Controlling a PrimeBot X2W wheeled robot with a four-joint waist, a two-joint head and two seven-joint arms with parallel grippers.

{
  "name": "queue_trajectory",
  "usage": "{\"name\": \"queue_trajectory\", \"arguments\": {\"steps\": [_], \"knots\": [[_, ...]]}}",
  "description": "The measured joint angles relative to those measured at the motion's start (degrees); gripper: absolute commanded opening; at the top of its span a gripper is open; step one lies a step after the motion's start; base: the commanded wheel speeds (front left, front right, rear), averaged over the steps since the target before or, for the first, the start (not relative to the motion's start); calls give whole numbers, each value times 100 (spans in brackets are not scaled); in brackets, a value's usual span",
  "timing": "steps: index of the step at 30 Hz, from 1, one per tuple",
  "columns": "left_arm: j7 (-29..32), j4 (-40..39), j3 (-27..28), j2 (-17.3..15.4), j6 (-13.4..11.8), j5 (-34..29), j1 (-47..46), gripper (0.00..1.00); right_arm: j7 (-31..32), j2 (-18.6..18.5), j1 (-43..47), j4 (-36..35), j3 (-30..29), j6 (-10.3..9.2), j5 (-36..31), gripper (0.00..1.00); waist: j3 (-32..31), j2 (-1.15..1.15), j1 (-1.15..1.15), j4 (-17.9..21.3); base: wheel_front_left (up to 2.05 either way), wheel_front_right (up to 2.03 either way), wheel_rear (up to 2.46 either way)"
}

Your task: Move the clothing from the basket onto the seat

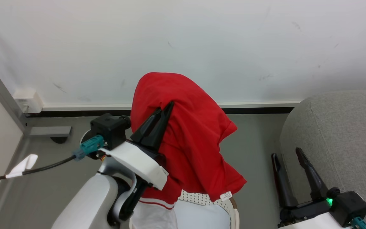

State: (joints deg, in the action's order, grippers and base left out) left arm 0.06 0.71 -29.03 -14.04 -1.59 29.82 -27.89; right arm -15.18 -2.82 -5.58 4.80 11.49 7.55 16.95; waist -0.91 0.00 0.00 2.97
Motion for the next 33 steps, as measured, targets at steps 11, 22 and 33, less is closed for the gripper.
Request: {"name": "queue_trajectory", "arguments": {"steps": [11, 22, 33], "knots": [[2, 212, -126, 26, 38, 36, 8, 0, 278, -371, -514, 2, 1553, 0, 790, 100, -33, 0, 0, -80, 0, 0, 0], [3, 407, -519, 307, 187, 41, 21, 0, 1165, -626, -1263, 888, 2844, -1, 1467, 100, -116, 0, 0, -495, 0, 0, 0], [288, 442, -1036, 634, 367, 179, 69, 0, 701, -386, -1840, 2046, 3184, 0, 1839, 100, -280, 0, 0, -1094, 0, 0, 0]]}}
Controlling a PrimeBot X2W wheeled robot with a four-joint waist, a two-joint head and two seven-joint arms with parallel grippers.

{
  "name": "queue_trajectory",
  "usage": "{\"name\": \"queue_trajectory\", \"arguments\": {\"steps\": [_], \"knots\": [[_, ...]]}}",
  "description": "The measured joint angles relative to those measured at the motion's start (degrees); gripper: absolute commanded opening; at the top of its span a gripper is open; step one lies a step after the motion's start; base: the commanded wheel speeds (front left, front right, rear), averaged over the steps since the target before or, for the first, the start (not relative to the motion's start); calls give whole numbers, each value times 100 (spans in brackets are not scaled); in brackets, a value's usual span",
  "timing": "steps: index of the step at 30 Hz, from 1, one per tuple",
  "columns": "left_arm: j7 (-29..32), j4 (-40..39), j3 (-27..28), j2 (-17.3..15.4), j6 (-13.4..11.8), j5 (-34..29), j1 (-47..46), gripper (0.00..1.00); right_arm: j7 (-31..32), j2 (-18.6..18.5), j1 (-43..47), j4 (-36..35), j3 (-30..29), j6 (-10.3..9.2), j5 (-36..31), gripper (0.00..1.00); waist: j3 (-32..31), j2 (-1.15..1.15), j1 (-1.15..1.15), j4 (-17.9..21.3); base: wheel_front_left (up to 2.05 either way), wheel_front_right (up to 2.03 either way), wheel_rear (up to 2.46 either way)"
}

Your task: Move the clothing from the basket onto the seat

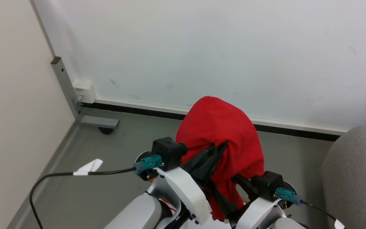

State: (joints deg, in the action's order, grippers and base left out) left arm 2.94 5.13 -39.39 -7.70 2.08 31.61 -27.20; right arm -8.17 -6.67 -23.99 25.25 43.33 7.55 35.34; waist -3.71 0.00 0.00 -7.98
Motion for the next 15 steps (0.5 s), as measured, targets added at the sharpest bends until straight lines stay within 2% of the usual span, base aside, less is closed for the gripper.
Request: {"name": "queue_trajectory", "arguments": {"steps": [6, 7, 8, 9, 15], "knots": [[63, 24, -126, 58, 40, 51, 20, 0, -333, 189, -220, 635, -110, 0, 11, 100, -59, 0, 0, -244, 0, 0, 0], [68, 31, -133, 60, 40, 62, 21, 0, -382, 212, -237, 711, -125, 0, 11, 82, -63, 0, 0, -260, 0, 0, 0], [68, 37, -136, 62, 38, 63, 23, 0, -425, 237, -264, 786, -136, 0, 11, 25, -64, 0, 0, -271, 0, 0, 0], [68, 46, -135, 59, 35, 68, 23, 0, -454, 255, -288, 833, -141, 0, 11, 0, -62, 0, 0, -277, 0, 0, 0], [29, 204, 9, -31, -47, 96, 23, 0, -587, 293, -297, 961, -118, 0, 88, 0, -33, 0, 0, -248, 0, 0, 0]]}}
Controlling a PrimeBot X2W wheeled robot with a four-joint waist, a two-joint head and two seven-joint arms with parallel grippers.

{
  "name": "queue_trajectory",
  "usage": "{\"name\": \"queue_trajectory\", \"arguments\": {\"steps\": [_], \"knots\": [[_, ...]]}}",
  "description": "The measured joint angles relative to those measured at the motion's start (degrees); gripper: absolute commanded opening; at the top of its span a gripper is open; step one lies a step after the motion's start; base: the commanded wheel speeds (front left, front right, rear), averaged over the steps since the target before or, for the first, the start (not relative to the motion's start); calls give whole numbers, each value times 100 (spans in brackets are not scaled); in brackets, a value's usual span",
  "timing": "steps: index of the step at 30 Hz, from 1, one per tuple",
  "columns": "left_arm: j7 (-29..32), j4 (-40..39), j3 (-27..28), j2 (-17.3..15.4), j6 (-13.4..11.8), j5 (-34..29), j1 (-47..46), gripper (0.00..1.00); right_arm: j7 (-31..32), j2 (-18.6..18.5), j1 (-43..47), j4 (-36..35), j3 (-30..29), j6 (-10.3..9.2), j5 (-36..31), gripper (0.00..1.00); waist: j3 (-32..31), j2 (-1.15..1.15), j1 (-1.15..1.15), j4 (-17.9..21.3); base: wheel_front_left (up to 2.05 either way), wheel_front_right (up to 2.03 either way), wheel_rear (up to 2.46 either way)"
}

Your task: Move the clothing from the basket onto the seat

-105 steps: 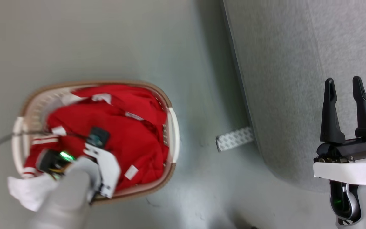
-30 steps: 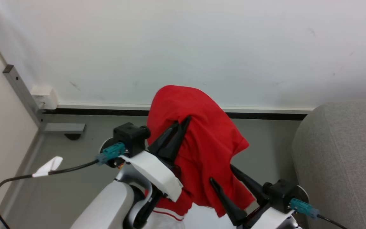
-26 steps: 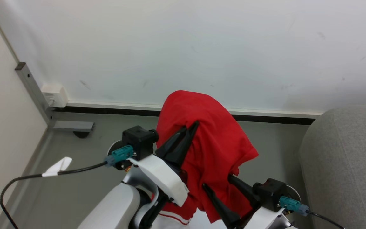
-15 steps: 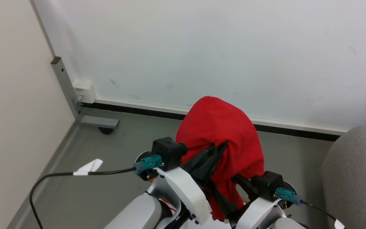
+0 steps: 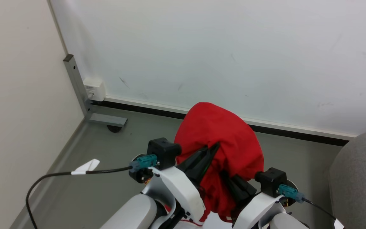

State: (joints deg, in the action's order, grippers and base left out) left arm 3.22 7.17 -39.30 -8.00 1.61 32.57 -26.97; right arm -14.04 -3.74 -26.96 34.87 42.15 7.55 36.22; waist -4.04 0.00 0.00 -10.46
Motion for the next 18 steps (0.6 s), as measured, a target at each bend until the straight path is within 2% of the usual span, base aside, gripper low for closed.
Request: {"name": "queue_trajectory", "arguments": {"steps": [10, 11, 13, 14, 18], "knots": [[-187, 310, 94, -75, -44, 38, 25, 0, -77, -140, 211, -419, -290, 0, 60, 0, 66, 0, 0, 161, 0, 0, 0], [-192, 324, 89, -76, -48, 37, 28, 10, -92, -154, 235, -483, -331, -1, 56, 0, 71, 0, 0, 179, 0, 0, 0], [-229, 337, 83, -78, -65, 37, 37, 47, -92, -179, 248, -605, -448, 0, 9, 0, 81, 0, 0, 218, 0, 0, 0], [-232, 343, 83, -80, -66, 38, 46, 100, -93, -186, 249, -694, -530, 0, -7, 0, 88, 0, 0, 236, 0, 0, 0], [-281, 321, 43, -115, -64, 38, 135, 100, -99, -271, 293, -968, -886, -1, -113, 0, 117, 0, 0, 307, 0, 0, 0]]}}
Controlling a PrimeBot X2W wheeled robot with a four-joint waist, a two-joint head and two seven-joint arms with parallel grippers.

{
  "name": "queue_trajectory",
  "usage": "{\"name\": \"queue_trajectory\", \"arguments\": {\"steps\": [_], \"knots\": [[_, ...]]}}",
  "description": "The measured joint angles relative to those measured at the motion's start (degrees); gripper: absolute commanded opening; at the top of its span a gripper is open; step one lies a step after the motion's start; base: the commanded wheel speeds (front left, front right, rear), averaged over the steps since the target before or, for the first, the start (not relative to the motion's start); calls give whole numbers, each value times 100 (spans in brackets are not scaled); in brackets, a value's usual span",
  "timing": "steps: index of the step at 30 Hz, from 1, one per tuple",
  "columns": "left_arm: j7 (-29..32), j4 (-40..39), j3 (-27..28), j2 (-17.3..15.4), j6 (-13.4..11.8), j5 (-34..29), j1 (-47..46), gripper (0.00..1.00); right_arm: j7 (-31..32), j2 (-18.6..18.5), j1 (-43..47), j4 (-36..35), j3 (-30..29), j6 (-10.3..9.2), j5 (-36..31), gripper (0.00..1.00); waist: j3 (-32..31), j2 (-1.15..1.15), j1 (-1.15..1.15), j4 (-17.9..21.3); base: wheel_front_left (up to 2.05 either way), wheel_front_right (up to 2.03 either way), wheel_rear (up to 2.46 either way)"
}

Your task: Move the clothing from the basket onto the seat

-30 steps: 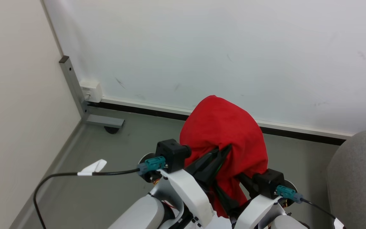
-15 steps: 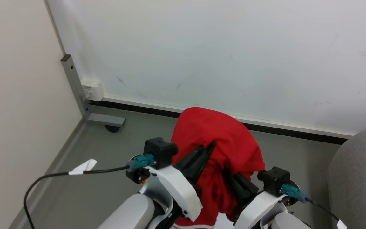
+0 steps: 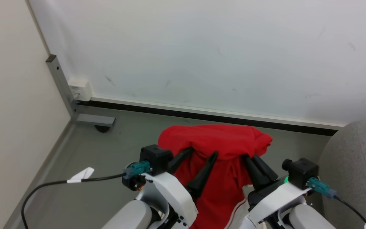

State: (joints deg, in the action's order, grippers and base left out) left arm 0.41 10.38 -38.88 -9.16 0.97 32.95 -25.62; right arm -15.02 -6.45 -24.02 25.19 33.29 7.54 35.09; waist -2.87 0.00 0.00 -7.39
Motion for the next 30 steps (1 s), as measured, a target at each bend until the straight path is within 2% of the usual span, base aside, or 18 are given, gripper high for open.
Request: {"name": "queue_trajectory", "arguments": {"steps": [8, 19, 20, 21, 30], "knots": [[-200, -245, -68, -104, 9, -15, 201, 100, 0, -250, 184, -399, -575, 1, -142, 0, 65, 0, 0, 287, 0, 0, 0], [-365, -513, -168, -214, 4, -121, 333, 100, 257, -527, 495, -1126, -1348, 0, -450, 0, 211, 0, 0, 1056, 0, 0, 0], [-434, -552, -199, -231, 15, -170, 324, 100, 350, -564, 577, -1321, -1480, 0, -536, 0, 245, 0, 0, 1254, 0, 0, 0], [-434, -552, -199, -231, 15, -170, 324, 100, 350, -564, 577, -1321, -1480, 0, -536, 0, 245, 0, 0, 1254, 0, 0, 0], [-581, -609, -304, -280, 60, -385, 222, 100, 710, -555, 950, -2116, -2020, 0, -859, 0, 418, 0, 0, 2268, 0, 0, 0]]}}
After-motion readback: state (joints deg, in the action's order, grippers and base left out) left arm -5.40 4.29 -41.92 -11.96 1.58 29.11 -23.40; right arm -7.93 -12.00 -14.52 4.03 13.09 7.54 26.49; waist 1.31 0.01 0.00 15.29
